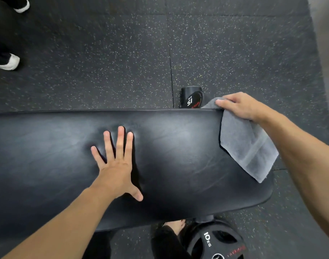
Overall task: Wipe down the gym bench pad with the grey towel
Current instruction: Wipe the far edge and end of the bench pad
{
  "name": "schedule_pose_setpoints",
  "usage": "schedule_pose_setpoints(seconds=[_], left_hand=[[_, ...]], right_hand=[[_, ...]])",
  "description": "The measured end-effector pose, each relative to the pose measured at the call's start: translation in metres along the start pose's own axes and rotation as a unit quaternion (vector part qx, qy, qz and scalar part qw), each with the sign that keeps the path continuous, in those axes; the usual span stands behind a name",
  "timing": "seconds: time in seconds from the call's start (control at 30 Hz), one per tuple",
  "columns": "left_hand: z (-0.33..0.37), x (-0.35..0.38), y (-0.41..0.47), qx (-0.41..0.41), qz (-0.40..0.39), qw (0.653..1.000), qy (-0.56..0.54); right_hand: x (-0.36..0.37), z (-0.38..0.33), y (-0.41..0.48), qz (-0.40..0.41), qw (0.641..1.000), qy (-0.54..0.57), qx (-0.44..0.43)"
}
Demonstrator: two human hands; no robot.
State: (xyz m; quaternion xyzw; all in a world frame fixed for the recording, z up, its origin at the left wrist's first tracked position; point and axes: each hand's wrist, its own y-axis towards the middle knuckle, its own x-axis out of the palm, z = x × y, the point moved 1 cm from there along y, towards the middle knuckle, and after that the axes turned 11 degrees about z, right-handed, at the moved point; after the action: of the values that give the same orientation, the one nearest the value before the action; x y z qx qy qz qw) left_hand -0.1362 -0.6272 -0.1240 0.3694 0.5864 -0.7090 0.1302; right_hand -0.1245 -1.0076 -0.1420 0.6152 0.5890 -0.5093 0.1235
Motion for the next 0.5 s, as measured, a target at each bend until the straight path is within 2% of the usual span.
schedule_pose_setpoints(seconds=[0.2,0.33,0.5], left_hand=[[-0.007,0.005,0.0,0.027,0.029,0.999,-0.022],[-0.007,0.006,0.001,0.026,0.035,0.999,-0.017],[-0.004,0.007,0.004,0.009,0.032,0.999,-0.004]], right_hand=[[0.064,-0.109,0.028,-0.078,0.989,-0.015,-0.121],[0.105,-0.185,0.028,-0.097,0.976,-0.01,-0.192],[0.115,-0.201,0.022,-0.1,0.972,0.002,-0.214]])
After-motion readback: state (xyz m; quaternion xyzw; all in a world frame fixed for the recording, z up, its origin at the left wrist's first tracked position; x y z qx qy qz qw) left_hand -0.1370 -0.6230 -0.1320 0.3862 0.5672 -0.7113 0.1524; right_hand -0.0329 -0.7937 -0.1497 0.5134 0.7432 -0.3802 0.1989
